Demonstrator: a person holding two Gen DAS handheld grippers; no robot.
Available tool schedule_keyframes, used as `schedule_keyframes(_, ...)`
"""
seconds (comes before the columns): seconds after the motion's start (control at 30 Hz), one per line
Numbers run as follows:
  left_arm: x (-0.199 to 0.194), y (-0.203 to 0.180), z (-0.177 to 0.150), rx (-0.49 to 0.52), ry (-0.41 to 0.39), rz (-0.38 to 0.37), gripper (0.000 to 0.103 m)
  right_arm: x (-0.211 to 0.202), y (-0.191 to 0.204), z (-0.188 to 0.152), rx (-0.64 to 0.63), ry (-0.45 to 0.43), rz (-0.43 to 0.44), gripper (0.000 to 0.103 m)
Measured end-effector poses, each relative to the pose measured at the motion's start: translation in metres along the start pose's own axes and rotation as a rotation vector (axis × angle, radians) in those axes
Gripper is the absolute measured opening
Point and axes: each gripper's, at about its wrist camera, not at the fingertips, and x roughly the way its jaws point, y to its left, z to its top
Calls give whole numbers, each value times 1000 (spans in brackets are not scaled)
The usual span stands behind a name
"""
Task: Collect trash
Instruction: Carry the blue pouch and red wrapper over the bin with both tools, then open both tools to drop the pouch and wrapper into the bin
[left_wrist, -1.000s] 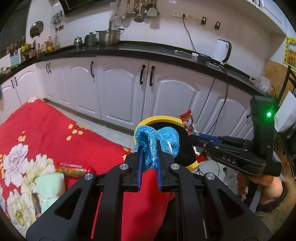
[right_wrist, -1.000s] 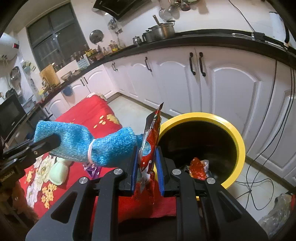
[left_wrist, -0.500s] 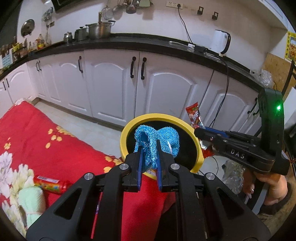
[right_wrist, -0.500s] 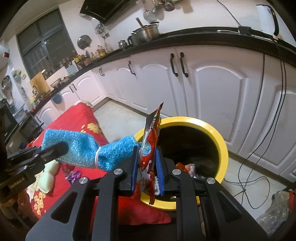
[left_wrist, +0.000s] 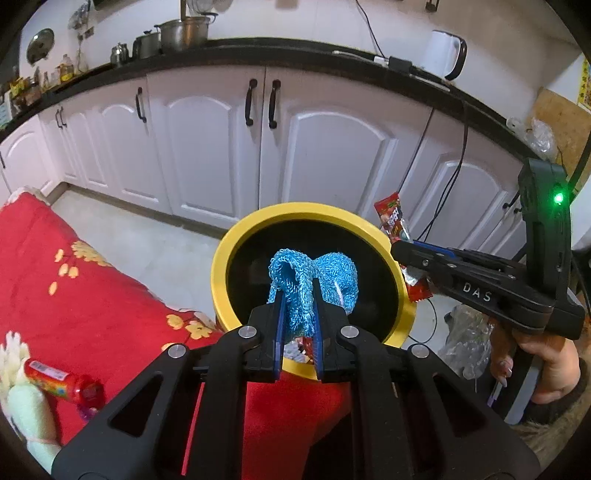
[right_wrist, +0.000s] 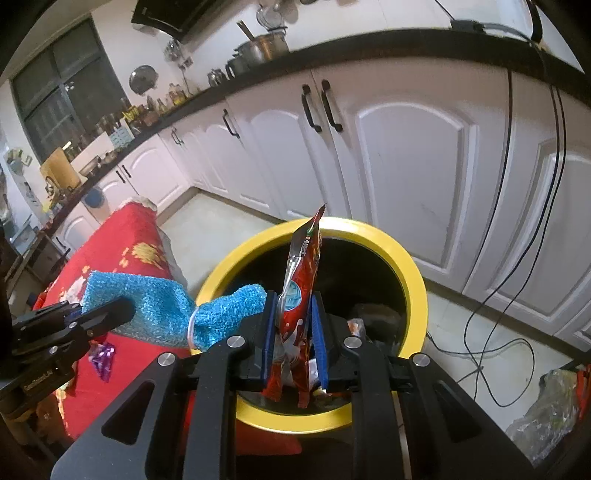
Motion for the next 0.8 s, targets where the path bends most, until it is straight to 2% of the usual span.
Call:
schedule_keyframes(0.43,38,2,-3,-15,69,-2,8,40,-21,-6,30,69,-25,20)
schedule_keyframes(0.53,42,3,-3,-23,77,8,12,46,-24,-5,41,74,-33,26)
schedule_keyframes(0.6,43,5,-3,-30,81,13,26,46,-26,-6,52,70,-39,42)
schedule_keyframes(0.63,42,6,-3,-30,81,16,30,46,-28,-6,57,67,-43,42)
schedule_keyframes(0.7,41,8,-3,-34,74,32,50,45,-31,-8,68,64,-51,49)
schedule_keyframes(0.73,39,9,-3,-40,70,37,53,44,-33,-9,76,61,-53,50)
schedule_keyframes(0.8,37,11,-2,-52,62,42,66,41,-34,-11,83,58,-56,52)
